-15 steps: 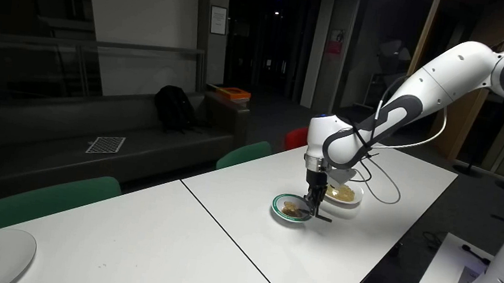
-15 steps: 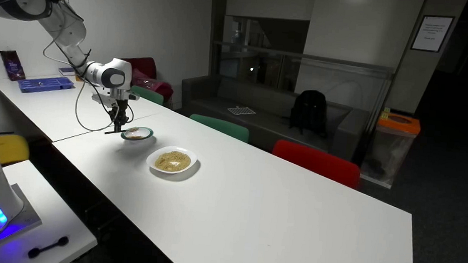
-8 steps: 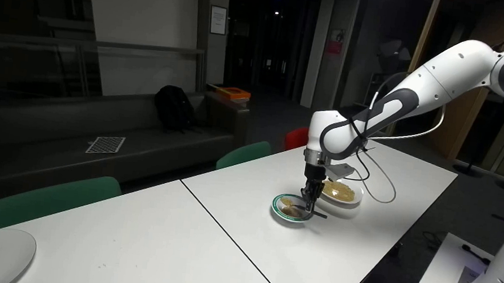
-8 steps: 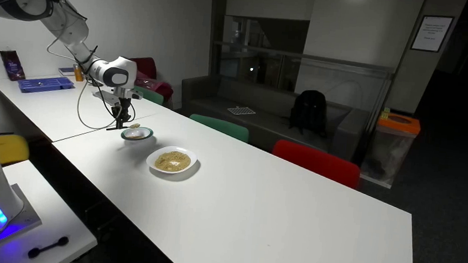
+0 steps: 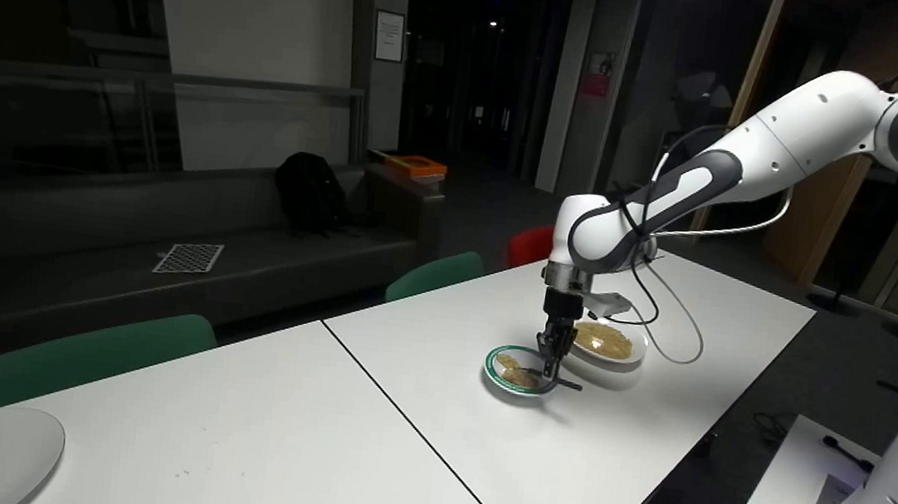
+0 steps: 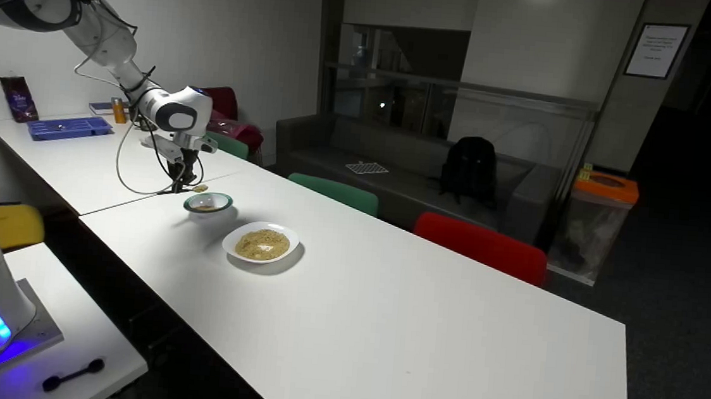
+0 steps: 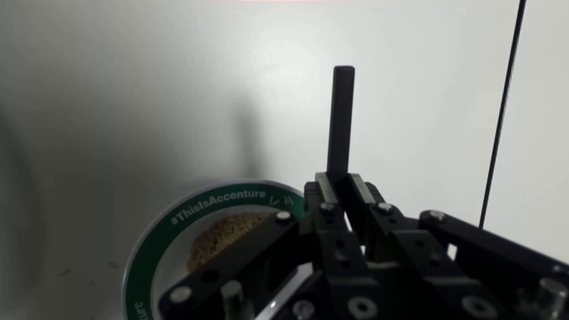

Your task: Use the spoon to put sugar in the green and white bowl

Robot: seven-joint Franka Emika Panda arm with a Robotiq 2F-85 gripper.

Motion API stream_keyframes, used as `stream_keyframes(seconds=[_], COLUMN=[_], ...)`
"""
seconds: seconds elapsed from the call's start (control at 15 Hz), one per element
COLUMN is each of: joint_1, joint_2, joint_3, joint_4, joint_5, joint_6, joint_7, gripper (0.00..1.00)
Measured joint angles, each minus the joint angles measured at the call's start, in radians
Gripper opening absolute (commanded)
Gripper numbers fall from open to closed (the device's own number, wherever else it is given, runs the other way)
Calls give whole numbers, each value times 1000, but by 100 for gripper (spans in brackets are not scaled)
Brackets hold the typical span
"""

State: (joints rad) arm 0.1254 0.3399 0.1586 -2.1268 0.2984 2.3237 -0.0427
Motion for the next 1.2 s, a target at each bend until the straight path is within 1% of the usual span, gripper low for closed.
stream_keyframes(seconds=[0.53,1.2], joint_1=[-26,-57], joint_2=[-24,-61], joint_3=[7,7], joint_4=[0,0], joint_5=[84,173], joint_6=[-83,-141], joint_7=[-92,-190], gripper=[3,3])
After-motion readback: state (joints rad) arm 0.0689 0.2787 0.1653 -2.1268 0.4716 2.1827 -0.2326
